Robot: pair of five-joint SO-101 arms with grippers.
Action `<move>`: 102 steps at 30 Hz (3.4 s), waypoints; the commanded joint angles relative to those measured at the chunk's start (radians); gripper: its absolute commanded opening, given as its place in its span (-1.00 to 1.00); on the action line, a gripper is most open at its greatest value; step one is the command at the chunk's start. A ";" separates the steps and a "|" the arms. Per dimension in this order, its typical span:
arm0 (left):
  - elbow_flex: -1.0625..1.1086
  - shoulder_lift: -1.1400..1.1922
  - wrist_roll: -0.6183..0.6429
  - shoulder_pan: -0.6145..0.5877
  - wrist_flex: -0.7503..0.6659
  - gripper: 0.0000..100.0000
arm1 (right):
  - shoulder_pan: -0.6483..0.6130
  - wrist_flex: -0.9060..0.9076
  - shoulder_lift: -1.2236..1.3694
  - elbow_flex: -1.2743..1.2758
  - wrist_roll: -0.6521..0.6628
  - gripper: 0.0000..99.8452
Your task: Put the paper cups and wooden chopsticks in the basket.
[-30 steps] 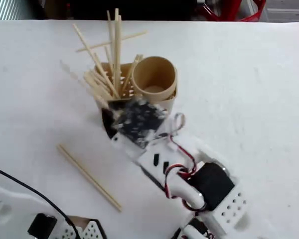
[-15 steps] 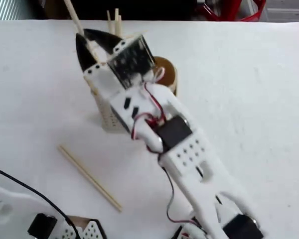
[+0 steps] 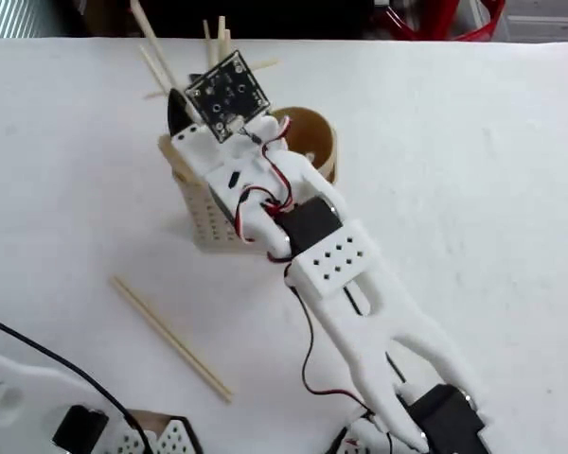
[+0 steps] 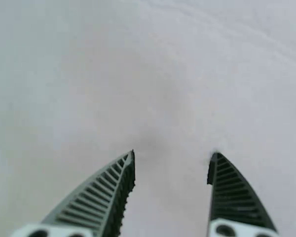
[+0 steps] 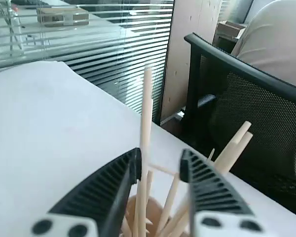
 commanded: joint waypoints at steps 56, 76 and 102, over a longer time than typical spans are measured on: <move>0.712 -0.228 0.466 0.756 0.077 -0.72 | 0.131 0.728 -0.917 0.933 0.221 -0.75; 0.914 -0.751 0.453 0.843 0.201 -0.59 | 0.133 0.734 -0.909 0.933 0.230 -0.74; 0.921 -0.386 0.548 0.892 0.002 -0.70 | 0.131 0.736 -0.911 0.939 0.230 -0.74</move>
